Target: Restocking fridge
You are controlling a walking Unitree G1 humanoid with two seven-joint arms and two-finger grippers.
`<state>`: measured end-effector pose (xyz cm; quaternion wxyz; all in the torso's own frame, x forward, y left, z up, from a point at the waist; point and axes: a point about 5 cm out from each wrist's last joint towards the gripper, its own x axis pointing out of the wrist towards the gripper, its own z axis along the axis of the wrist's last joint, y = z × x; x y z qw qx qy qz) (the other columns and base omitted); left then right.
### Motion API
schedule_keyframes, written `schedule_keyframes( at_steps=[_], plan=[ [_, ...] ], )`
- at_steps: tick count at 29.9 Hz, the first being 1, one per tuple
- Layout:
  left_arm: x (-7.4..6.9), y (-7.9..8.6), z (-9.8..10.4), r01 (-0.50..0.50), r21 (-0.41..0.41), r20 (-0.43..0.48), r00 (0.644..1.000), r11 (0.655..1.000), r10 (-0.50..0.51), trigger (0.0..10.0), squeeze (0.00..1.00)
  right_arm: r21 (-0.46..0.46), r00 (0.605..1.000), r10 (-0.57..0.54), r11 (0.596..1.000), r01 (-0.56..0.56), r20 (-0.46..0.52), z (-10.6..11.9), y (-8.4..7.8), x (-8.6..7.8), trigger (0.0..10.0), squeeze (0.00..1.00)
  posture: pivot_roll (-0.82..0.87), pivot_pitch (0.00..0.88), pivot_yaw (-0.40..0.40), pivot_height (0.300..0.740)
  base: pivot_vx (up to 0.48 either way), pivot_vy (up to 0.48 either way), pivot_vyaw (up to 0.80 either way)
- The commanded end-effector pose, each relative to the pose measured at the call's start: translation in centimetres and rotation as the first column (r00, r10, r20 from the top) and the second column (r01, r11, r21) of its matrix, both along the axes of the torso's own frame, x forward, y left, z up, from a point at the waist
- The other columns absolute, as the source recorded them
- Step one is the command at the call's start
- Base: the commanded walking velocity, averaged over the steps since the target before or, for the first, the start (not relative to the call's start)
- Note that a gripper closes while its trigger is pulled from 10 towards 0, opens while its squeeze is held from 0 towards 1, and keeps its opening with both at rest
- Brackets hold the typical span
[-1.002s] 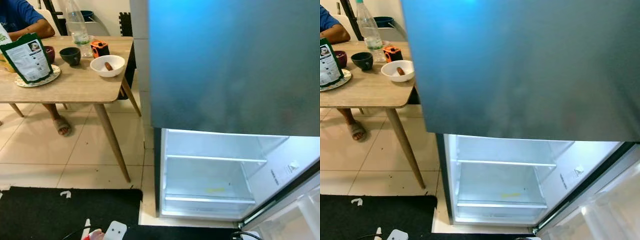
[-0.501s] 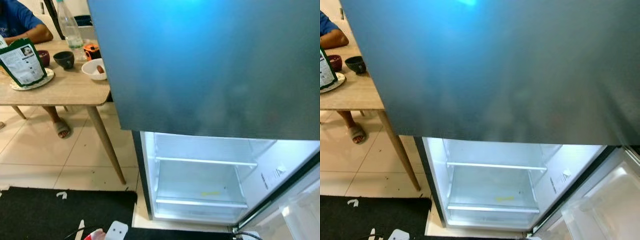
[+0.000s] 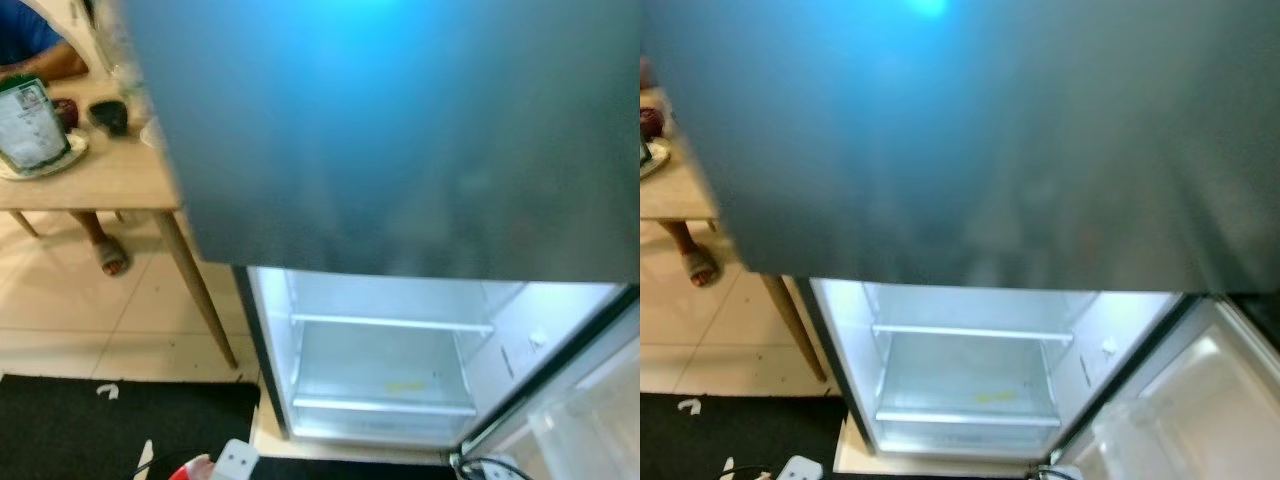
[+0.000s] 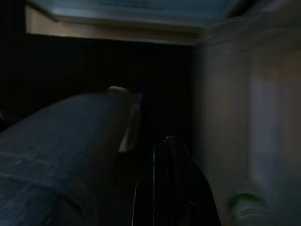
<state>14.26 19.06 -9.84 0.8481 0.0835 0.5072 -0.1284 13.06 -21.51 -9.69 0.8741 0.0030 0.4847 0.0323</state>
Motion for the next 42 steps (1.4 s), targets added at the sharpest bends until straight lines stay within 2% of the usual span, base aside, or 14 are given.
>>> schedule_keyframes(
  at_steps=[1, 12, 16, 19, 23, 25, 27, 28, 31, 33, 37, 39, 40, 42],
  plan=[
    [-1.0, 0.5, -0.3, -0.003, 0.014, -0.035, 0.999, 1.0, 0.003, 10.0, 0.0, 0.015, 1.0, 0.002, 1.0, -0.001, -0.023, -0.3, 0.5, -0.7, 10.0, 0.0, -0.05, 0.077, -0.002, 0.74, 0.0, 0.0, 0.0],
    [-0.8, 0.2, -0.3, 0.016, 0.008, -0.02, 1.0, 1.0, -0.016, 10.0, 0.0, 0.017, 1.0, -0.001, 1.0, 0.002, -0.02, -0.3, 0.5, -0.8, 10.0, 0.0, -0.05, 0.08, -0.002, 0.74, 0.0, 0.0, 0.0],
    [1.3, -0.6, 0.5, 0.092, 0.012, 0.066, 0.993, 0.996, -0.093, 10.0, 0.0, 0.022, 1.0, 0.0, 1.0, 0.0, -0.003, -0.2, 0.5, -0.5, 10.0, 0.0, -0.05, 0.082, -0.002, 0.74, 0.0, 0.0, 0.0],
    [1.4, -0.7, 0.6, 0.096, 0.013, 0.071, 0.993, 0.995, -0.097, 10.0, 0.0, 0.022, 1.0, 0.001, 1.0, -0.001, -0.002, -0.2, 0.4, -0.5, 10.0, 0.0, -0.05, 0.082, -0.002, 0.74, 0.0, 0.0, 0.0],
    [4.7, -2.3, 2.1, 0.226, 0.01, 0.185, 0.957, 0.974, -0.224, 10.0, 0.0, 0.054, 0.997, 0.007, 0.998, -0.011, 0.074, 0.5, 0.7, 1.3, 10.0, 0.0, -0.05, 0.083, -0.003, 0.74, 0.0, 0.0, 0.0],
    [5.1, -2.5, 2.3, 0.242, 0.006, 0.196, 0.951, 0.97, -0.238, 10.0, 0.0, 0.06, 0.996, 0.01, 0.998, -0.015, 0.085, 0.6, 0.8, 1.6, 10.0, 0.0, -0.05, 0.083, -0.003, 0.74, 0.0, 0.0, 0.0],
    [5.8, -3.4, 2.7, 0.335, 0.023, 0.221, 0.917, 0.942, -0.332, 10.0, 0.0, 0.091, 0.991, 0.031, 0.995, -0.043, 0.129, 1.1, 1.2, 2.7, 10.0, 0.0, -0.05, 0.084, 0.001, 0.74, 0.0, 0.0, 0.0],
    [5.8, -3.4, 2.7, 0.335, 0.023, 0.221, 0.917, 0.942, -0.332, 10.0, 0.0, 0.091, 0.991, 0.031, 0.995, -0.043, 0.129, 1.1, 1.2, 2.7, 10.0, 0.0, -0.05, 0.084, 0.001, 0.74, 0.0, 0.0, 0.0],
    [6.9, -5.1, 3.6, 0.514, 0.073, 0.265, 0.816, 0.855, -0.513, 10.0, 0.0, 0.159, 0.971, 0.096, 0.978, -0.133, 0.219, 2.1, 2.5, 4.6, 10.0, 0.0, -0.05, 0.085, 0.001, 0.74, 0.0, 0.0, 0.0],
    [7.7, -6.0, 4.2, 0.578, 0.093, 0.3, 0.76, 0.811, -0.577, 10.0, 0.0, 0.183, 0.955, 0.117, 0.968, -0.17, 0.271, 2.7, 2.7, 5.6, 10.0, 0.0, -0.05, 0.085, 0.001, 0.74, 0.0, 0.0, 0.0],
    [8.3, -6.7, 4.8, 0.618, 0.102, 0.335, 0.716, 0.78, -0.612, 10.0, 0.0, 0.195, 0.944, 0.101, 0.966, -0.168, 0.314, 3.3, 2.4, 6.5, 10.0, 0.0, -0.05, 0.087, 0.002, 0.74, 0.0, 0.0, 0.0],
    [9.0, -7.6, 5.5, 0.67, 0.117, 0.369, 0.656, 0.733, -0.658, 10.0, 0.0, 0.217, 0.926, 0.078, 0.962, -0.167, 0.368, 4.3, 2.0, 7.7, 10.0, 0.0, -0.05, 0.087, 0.002, 0.74, 0.0, 0.0, 0.0],
    [9.5, -8.2, 6.0, 0.706, 0.145, 0.385, 0.605, 0.693, -0.697, 10.0, 0.0, 0.226, 0.912, 0.077, 0.957, -0.181, 0.403, 4.9, 1.9, 8.5, 10.0, 0.0, -0.06, 0.089, 0.004, 0.74, 0.0, 0.0, 0.0],
    [9.8, -8.4, 6.3, 0.718, 0.16, 0.392, 0.584, 0.678, -0.711, 10.0, 0.0, 0.223, 0.904, 0.086, 0.955, -0.194, 0.42, 5.2, 1.9, 8.9, 10.0, 0.0, -0.06, 0.089, 0.004, 0.74, 0.0, 0.0, 0.0]
  ],
)
